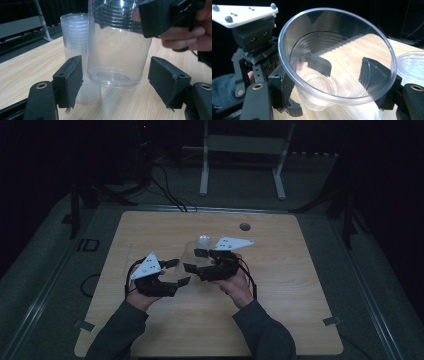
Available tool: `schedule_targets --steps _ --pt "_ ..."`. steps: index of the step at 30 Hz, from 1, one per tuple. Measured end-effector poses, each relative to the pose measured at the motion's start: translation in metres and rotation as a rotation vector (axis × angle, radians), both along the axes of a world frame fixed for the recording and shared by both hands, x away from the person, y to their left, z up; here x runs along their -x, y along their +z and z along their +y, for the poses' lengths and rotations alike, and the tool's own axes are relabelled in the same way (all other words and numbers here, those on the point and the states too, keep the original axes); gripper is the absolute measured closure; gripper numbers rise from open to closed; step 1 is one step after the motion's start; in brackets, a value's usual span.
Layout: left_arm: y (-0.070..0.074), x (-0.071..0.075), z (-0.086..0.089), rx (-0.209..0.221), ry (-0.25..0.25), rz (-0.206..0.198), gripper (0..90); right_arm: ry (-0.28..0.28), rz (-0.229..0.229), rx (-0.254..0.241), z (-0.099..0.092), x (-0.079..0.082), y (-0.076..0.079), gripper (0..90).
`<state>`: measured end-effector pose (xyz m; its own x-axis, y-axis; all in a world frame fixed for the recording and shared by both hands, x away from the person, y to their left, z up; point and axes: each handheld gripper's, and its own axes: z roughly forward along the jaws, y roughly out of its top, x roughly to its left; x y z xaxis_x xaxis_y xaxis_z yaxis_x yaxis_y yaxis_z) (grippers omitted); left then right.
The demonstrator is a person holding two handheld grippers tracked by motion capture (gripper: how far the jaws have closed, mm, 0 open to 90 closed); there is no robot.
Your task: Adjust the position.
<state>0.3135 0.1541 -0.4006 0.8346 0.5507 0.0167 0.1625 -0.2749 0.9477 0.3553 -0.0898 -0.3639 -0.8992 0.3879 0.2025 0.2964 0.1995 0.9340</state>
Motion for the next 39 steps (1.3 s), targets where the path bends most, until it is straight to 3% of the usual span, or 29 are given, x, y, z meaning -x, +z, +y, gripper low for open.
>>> schedule_targets --steps 10,18,27,33,34,39 --pt "-0.0034 -0.0016 -0.0042 -0.029 -0.007 0.022 32.2 0.005 -0.041 0.119 0.0057 0.0044 0.0003 29.4" --pt "-0.0045 -0.0017 -0.0060 -0.045 -0.022 0.033 39.3 0.020 -0.048 0.142 0.0078 0.0056 -0.0003 29.0" --pt "-0.0048 -0.0023 -0.0040 0.007 -0.032 0.049 40.8 0.045 -0.032 0.078 0.0048 0.0056 -0.0009 21.8" --pt "-0.0050 -0.0027 -0.0006 0.053 -0.026 0.056 40.8 0.036 -0.031 0.000 -0.0004 0.0051 -0.0018 20.9" --pt "-0.0050 -0.0027 0.0000 0.063 -0.017 0.055 40.8 0.041 -0.028 -0.035 -0.0020 0.0048 -0.0026 20.9" --pt "-0.0054 -0.0029 0.0012 0.096 -0.011 0.055 40.8 0.033 -0.054 -0.078 -0.0016 0.0065 -0.0026 21.1"
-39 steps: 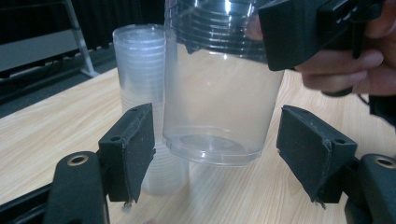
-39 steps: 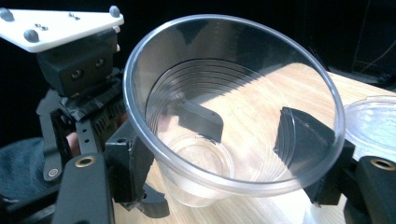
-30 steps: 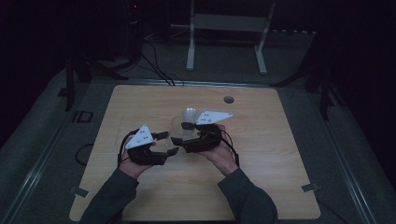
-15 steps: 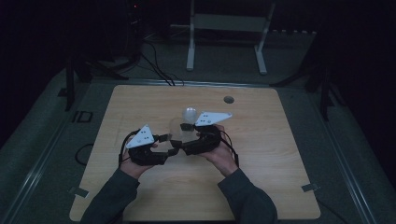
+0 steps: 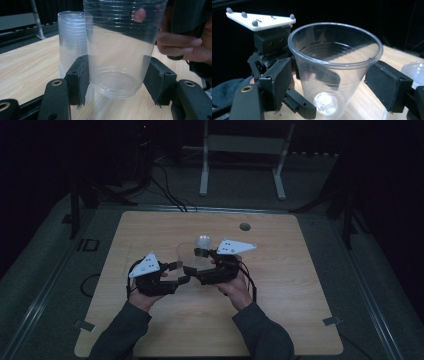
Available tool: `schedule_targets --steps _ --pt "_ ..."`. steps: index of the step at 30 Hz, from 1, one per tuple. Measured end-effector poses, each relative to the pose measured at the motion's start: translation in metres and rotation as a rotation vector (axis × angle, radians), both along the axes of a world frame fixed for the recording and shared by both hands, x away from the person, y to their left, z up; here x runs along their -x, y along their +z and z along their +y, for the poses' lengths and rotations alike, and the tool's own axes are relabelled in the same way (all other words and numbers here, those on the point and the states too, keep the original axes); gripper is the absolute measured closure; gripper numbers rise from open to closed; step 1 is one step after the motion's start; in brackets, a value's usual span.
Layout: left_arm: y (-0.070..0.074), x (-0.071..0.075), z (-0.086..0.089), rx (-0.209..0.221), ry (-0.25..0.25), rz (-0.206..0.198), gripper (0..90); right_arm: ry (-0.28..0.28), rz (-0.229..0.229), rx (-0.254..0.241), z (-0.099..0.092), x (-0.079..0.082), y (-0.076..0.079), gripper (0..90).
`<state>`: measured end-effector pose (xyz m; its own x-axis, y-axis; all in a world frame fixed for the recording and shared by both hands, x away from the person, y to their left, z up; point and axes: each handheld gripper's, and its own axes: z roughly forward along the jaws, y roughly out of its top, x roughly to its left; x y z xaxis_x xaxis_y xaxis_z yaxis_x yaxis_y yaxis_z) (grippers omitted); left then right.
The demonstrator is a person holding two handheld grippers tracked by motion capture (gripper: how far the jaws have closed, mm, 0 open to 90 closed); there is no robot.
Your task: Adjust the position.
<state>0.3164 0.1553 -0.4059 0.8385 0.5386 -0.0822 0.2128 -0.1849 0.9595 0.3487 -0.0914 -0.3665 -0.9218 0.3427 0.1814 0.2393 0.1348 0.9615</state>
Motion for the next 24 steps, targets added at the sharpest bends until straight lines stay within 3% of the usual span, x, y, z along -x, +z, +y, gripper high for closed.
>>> schedule_targets --steps 5,9,13,24 --pt "-0.0027 -0.0001 -0.0012 0.048 0.002 0.009 40.9 -0.006 -0.004 -0.049 0.0004 -0.0004 0.0015 21.2" --pt "-0.0044 0.0000 -0.0033 0.059 -0.001 0.008 40.9 -0.005 -0.005 -0.063 0.0015 -0.0013 0.0017 21.1" --pt "-0.0054 0.0006 -0.0056 0.060 -0.009 0.011 40.9 -0.005 -0.002 -0.075 0.0019 -0.0021 0.0018 21.2" --pt "-0.0060 0.0017 -0.0080 0.044 -0.030 -0.006 40.8 0.004 -0.020 -0.050 0.0028 -0.0015 0.0035 26.7"
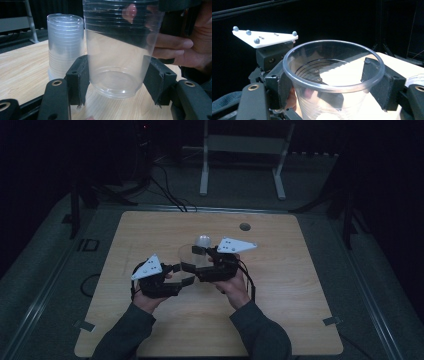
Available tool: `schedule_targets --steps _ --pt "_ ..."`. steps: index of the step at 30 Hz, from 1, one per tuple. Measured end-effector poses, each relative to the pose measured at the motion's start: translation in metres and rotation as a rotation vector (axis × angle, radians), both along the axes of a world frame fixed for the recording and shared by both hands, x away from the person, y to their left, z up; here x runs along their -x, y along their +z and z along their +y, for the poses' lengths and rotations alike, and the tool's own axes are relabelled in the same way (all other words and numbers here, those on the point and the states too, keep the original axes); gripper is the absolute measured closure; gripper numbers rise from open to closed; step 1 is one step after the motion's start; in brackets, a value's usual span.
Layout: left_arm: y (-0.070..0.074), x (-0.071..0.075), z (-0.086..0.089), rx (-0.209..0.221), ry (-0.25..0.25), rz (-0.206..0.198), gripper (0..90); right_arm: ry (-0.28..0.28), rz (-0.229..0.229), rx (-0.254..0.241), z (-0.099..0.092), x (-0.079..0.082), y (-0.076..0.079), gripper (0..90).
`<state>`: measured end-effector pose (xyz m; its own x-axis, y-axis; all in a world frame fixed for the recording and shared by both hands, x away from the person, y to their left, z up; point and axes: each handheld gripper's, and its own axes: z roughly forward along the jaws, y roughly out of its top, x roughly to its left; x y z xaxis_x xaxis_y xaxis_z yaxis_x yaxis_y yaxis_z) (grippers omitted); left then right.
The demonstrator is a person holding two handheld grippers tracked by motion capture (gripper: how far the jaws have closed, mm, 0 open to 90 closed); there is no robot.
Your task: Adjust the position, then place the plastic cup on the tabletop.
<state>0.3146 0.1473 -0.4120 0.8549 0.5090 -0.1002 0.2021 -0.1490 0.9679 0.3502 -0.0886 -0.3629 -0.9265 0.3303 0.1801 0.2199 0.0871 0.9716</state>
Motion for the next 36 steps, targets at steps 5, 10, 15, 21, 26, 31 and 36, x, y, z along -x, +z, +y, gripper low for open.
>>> schedule_targets --steps 5,10,15,21,26,31,36 --pt "0.000 0.000 0.000 -0.012 -0.004 0.008 36.1 -0.007 -0.022 0.024 0.001 0.002 0.000 27.8" --pt "0.002 -0.001 0.002 -0.003 0.007 0.012 31.1 -0.038 -0.056 0.050 0.001 0.005 0.001 28.0" --pt "0.002 -0.002 0.006 0.003 0.023 0.009 30.4 -0.055 -0.077 0.075 0.000 0.006 0.002 28.0" --pt "0.003 -0.002 0.009 0.008 0.037 0.010 30.5 -0.073 -0.086 0.080 -0.002 0.006 0.002 28.0" --pt "0.003 -0.002 0.011 0.007 0.049 0.008 31.1 -0.085 -0.089 0.081 -0.005 0.006 0.001 28.1" --pt "0.002 -0.003 0.012 0.007 0.062 0.016 31.4 -0.115 -0.105 0.090 -0.011 0.006 0.001 28.1" --pt "0.003 -0.003 0.012 0.007 0.063 0.016 31.4 -0.138 -0.111 0.097 -0.016 0.006 -0.002 28.1"
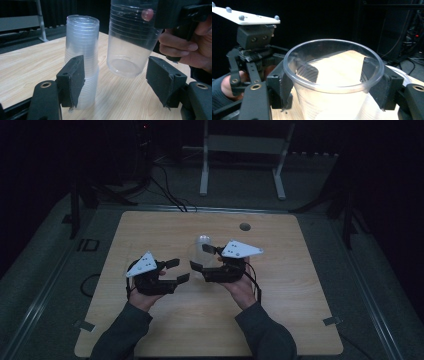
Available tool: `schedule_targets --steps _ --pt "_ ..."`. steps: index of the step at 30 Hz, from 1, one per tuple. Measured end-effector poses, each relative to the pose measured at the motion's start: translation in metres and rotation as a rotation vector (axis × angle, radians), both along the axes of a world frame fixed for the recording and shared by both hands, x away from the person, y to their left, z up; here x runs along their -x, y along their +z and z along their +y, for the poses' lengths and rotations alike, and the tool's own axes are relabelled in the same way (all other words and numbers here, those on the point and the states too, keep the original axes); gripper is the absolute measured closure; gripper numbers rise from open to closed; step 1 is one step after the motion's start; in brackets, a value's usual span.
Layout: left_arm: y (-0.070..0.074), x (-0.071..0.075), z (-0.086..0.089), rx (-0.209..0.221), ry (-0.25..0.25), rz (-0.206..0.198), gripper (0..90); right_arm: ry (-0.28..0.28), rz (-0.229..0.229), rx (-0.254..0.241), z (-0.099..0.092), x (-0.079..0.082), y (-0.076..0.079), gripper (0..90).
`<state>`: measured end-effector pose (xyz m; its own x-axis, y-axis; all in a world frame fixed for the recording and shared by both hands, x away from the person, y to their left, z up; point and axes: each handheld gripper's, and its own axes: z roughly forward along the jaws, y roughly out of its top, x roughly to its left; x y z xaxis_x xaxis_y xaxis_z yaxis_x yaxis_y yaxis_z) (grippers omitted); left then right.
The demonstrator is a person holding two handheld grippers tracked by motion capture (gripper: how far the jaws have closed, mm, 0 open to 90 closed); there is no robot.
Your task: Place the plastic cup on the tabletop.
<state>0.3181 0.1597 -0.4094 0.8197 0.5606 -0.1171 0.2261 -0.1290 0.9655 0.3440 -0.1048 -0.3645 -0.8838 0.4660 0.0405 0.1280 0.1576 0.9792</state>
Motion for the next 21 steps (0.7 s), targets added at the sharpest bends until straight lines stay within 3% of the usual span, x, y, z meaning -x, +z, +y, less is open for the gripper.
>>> schedule_targets --steps 10,15,21 --pt "0.000 0.000 0.002 0.002 0.008 0.000 31.4 -0.038 -0.014 0.012 -0.010 0.001 -0.004 28.1" --pt "0.000 0.000 0.001 -0.012 0.018 0.007 31.5 -0.090 -0.036 0.037 -0.013 0.003 -0.007 28.1" --pt "0.000 -0.001 0.001 -0.013 0.019 0.010 31.6 -0.111 -0.060 0.061 -0.014 0.005 -0.010 28.1"
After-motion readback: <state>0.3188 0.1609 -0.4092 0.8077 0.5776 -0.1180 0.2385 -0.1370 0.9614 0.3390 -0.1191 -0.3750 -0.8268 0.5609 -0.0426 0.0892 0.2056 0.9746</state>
